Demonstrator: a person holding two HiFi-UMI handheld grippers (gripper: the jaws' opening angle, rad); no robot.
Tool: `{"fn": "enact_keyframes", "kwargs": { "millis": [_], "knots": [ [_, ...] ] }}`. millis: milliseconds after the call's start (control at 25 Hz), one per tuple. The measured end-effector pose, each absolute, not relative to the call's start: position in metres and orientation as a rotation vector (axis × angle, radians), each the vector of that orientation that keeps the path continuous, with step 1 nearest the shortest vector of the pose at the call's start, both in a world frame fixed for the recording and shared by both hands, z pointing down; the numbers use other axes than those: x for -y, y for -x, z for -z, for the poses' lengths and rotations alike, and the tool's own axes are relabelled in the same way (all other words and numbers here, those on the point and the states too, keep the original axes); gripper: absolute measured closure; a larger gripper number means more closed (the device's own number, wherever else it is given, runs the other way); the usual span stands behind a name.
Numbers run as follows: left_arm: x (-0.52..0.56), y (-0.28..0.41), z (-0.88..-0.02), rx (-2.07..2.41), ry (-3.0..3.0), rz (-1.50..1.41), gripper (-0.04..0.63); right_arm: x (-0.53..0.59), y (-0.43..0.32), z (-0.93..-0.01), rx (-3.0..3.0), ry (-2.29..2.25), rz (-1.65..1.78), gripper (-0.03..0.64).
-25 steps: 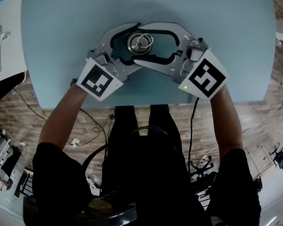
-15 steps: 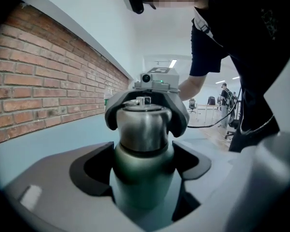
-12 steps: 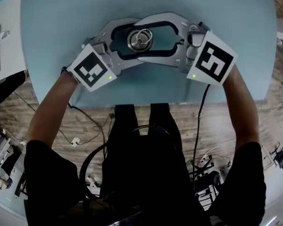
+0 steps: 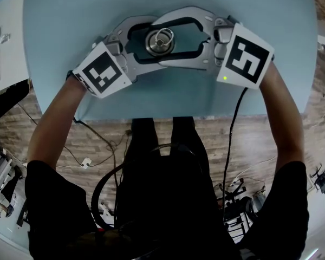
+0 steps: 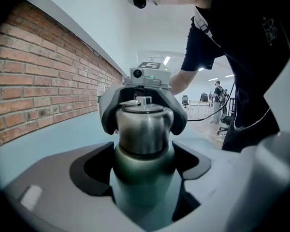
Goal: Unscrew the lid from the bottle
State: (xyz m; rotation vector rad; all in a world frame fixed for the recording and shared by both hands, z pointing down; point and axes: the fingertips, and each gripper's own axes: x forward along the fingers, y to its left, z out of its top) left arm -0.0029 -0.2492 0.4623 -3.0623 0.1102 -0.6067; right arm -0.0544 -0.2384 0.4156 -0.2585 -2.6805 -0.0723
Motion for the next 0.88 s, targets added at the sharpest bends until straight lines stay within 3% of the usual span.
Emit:
{"fn": "enact_keyframes", "kwargs": {
  "millis": [200,320,480,880],
  "knots": [
    [0.253,0.000,-0.460,-0.135,3.058,0.593,0.221,0.241,0.054,-0.415,2.686,0.201,0.073,0.353],
    [0.254,-0.001,-0.461,-0.182,3.037,0.606,0.199,0.240,0.055,-0.418,2.678,0.189,0.076,0.301],
    [0.257,0.008,-0.462,-0.292,3.056,0.597,0.167,0.243,0.054,-0.416,2.705,0.111,0.072,0.294],
    [0.267,0.021,-0.463,-0.682,3.096,0.490,0.163,0.257,0.047,-0.401,2.887,-0.462,-0.028,0.295]
  ]
}}
